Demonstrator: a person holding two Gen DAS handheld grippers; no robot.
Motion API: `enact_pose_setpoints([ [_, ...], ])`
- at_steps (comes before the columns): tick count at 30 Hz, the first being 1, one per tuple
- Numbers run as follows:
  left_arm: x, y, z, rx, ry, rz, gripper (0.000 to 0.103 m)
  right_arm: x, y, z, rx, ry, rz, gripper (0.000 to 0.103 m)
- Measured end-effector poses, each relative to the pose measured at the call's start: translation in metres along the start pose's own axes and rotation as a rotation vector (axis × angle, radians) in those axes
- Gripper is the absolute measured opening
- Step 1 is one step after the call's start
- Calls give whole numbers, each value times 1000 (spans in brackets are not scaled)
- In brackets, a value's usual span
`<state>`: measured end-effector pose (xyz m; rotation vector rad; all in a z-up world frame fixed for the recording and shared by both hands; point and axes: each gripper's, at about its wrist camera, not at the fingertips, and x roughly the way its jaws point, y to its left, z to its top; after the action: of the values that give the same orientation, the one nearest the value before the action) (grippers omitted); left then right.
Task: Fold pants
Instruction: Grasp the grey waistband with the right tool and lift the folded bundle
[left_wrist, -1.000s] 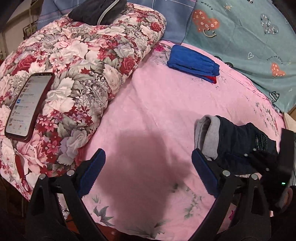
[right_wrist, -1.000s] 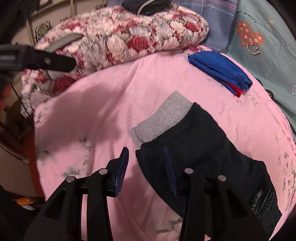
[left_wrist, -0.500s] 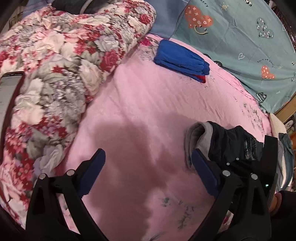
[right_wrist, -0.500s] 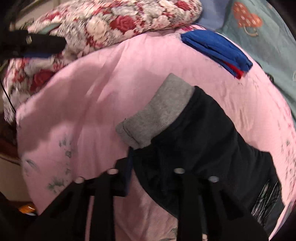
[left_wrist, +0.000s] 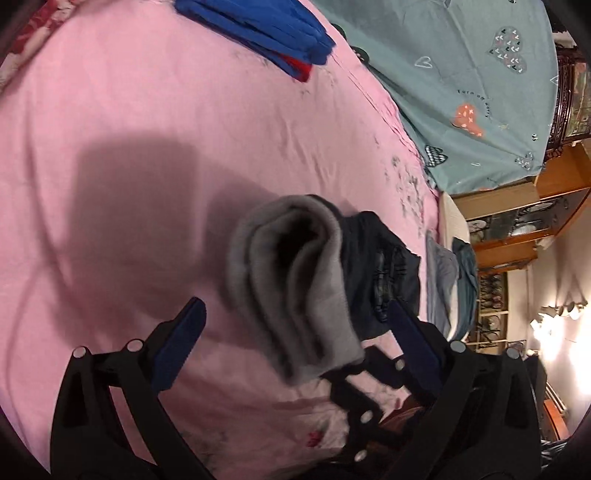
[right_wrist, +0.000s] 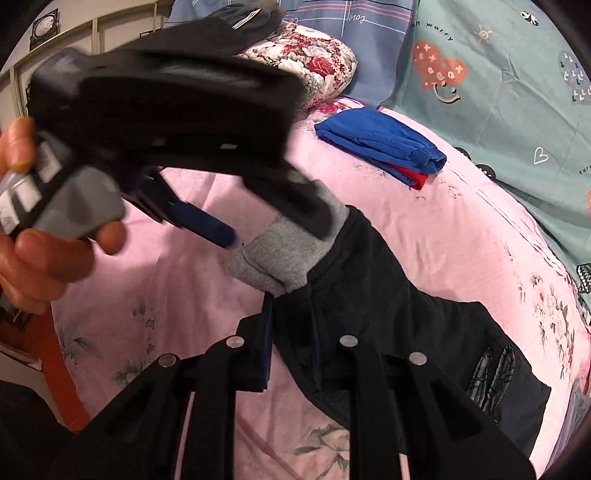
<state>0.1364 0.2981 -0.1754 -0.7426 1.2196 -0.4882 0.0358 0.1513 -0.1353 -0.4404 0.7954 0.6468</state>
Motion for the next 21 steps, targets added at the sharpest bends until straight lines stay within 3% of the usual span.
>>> enact_pose_setpoints([
  [3,8,-9,1,5,-35,35,91,-5,-3,-4,19,-19,1,18],
  [5,13,-14,0,-7,-25,17,52,-9,-6,-5,28,-33,1,18],
  [7,14,-20,-2,-15,-28,24,41,-15,-14,-7,52,-45,5,18],
  [10,7,-41,-7,-5,-69,13,37,-37,-30,-10,89,-94,0,18],
  [15,4,-125,-8,113,-148,-39,35,-94,-90,-23,277,-210,-6,18],
  [21,60,-241,-13,277,-119,-86,35,-146,-169,-70,495,-273,-48,18],
])
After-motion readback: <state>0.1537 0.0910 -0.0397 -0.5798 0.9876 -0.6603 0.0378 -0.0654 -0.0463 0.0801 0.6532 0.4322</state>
